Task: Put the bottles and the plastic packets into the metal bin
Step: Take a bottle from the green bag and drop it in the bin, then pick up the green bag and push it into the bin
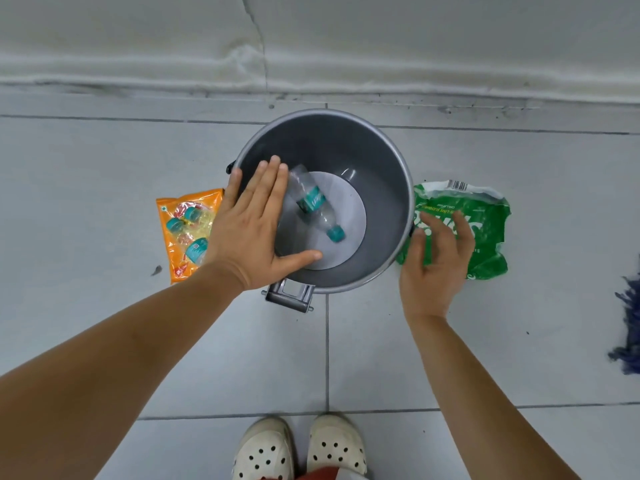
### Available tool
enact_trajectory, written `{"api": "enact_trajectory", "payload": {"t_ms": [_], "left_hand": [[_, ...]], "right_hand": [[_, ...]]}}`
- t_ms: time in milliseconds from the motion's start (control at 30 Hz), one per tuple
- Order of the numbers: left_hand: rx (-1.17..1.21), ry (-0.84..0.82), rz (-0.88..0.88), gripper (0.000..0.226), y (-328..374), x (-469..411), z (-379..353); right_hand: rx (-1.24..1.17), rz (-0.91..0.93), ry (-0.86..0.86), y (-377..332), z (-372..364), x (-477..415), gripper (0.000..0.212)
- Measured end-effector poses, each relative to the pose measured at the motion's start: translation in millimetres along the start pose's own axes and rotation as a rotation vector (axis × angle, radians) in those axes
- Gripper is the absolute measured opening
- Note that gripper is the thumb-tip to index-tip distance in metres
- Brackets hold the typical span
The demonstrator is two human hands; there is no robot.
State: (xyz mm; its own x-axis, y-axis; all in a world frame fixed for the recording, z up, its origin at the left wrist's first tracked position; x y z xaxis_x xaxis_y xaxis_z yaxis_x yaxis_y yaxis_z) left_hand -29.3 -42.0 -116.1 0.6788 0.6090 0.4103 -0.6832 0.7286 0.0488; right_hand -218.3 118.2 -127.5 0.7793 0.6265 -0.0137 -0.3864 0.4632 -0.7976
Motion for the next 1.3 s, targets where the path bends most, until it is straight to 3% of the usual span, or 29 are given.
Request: {"api": "enact_trajectory", "payload": {"t_ms": [167,267,433,567,767,967,1200,1300], "left_hand": [[0.014,0.002,-0.014,0.110,0.6,-0.4,-0.5],[0.019,0.009,-0.015,0.110,-0.2,-1.1,-1.7],[0.034,0.015,-0.027,0.111,-0.5,-0.9,-2.7],[0.048,0.019,-0.032,0.112,-0.8,-1.2,-1.8],[0.081,0.025,-0.047,0.114,-0.3,-1.4,-1.4],[0.097,0.016,-0.052,0.115,-0.8,-1.0,-1.4],[0.103,0.006,-0.043,0.117,-0.3,-0.7,-0.5],[0.106,-0.005,-0.041,0.118,-0.4,-0.8,-1.0]], "right_hand": [[-0.100,-0.351,0.109,55.9,-11.8,3.9,0.024],[0.048,-0.437,-0.086,76.2,-28.6,4.1,0.032],[0.323,-0.595,-0.519,110.4,-51.9,0.6,0.070],[0.441,-0.524,-0.702,129.9,-62.0,-3.4,0.066],[0.490,-0.426,-0.437,113.0,-45.8,1.4,0.040],[0.354,-0.214,-0.069,60.2,16.0,7.4,0.032],[0.451,0.013,0.068,3.7,105.9,6.5,0.018],[0.362,0.226,0.091,-24.3,134.0,-4.3,0.028]]}}
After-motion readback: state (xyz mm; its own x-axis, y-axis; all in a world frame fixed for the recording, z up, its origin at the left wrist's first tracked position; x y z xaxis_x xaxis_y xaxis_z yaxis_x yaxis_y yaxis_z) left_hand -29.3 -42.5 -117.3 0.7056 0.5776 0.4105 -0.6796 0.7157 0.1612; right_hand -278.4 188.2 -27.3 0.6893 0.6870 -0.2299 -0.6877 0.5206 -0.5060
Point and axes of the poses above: each hand's wrist, its own x-axis away from the middle knuckle, its own z-axis out of the back of the hand, y = z × x, the point moved 4 cm from there along -x, towards the middle knuckle, and after that the axes turned 11 degrees about -y, right-handed, at the moved point
